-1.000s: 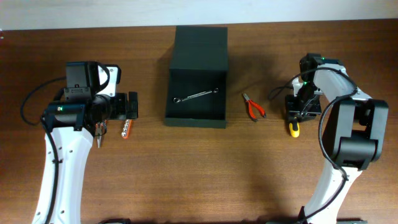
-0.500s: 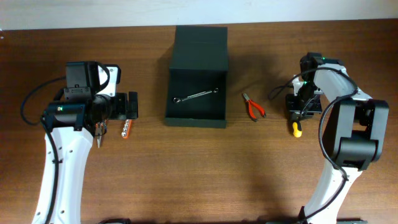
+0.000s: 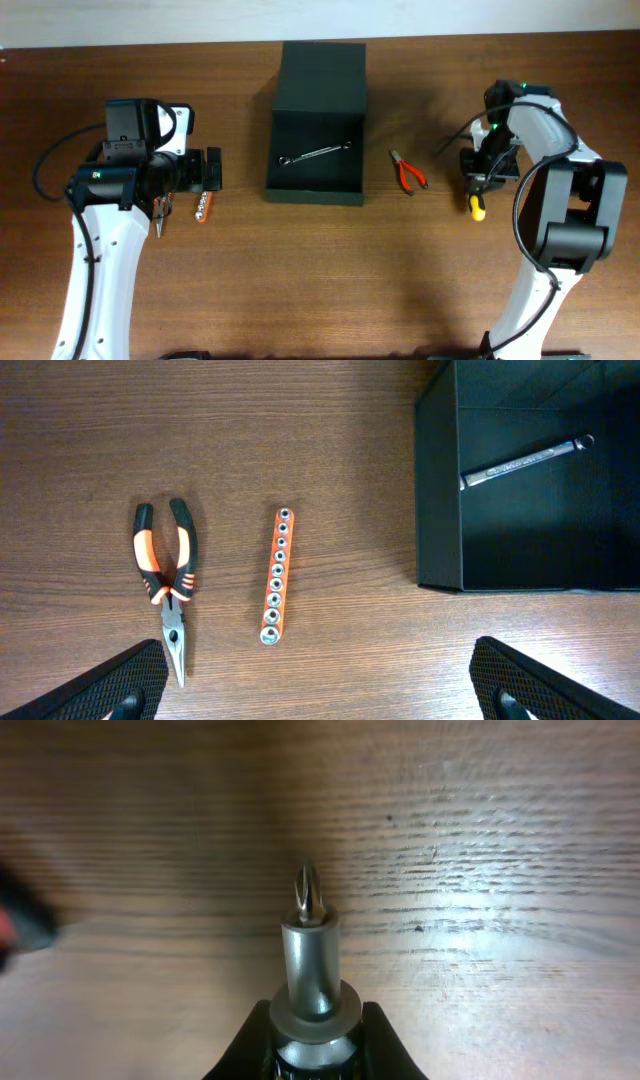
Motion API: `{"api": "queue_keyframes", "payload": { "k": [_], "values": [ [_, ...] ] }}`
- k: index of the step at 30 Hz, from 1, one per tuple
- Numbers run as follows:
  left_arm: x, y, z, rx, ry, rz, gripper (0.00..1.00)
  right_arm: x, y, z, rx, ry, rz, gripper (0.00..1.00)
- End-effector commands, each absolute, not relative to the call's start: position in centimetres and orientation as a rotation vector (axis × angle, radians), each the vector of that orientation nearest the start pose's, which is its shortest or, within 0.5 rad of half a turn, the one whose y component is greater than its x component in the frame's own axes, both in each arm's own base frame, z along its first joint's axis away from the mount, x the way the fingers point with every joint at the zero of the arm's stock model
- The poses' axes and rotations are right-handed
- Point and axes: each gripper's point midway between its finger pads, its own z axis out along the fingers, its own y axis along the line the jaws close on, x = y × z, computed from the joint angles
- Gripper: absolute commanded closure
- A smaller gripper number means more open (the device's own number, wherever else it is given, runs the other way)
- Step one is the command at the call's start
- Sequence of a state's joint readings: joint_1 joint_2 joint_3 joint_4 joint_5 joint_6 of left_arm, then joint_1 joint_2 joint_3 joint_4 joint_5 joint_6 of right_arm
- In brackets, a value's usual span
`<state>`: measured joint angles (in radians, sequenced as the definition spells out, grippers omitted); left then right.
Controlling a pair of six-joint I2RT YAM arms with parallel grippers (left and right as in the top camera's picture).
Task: Pack container
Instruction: 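Carry the screwdriver into the box beside the wrench and release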
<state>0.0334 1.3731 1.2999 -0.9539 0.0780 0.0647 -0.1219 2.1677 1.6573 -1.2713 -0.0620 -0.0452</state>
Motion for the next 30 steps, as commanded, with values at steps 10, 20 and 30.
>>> {"api": "queue_keyframes", "payload": {
  "k": [10,20,30],
  "values": [
    [34.7,-0.1,20.7,0.090,2.586,-0.058,0.01,41.6,6.3,19.4,-0.247,2.861,0.267,0.96],
    [34.7,0.0,20.7,0.089,2.585,-0.057,0.01,39.1,24.3,29.4,-1.282,2.183,0.190,0.96],
    [34.6,-0.1,20.6,0.091,2.593,-0.062,0.01,41.0,29.9,23.3,-1.770,1.871,0.047,0.96]
  ]
}}
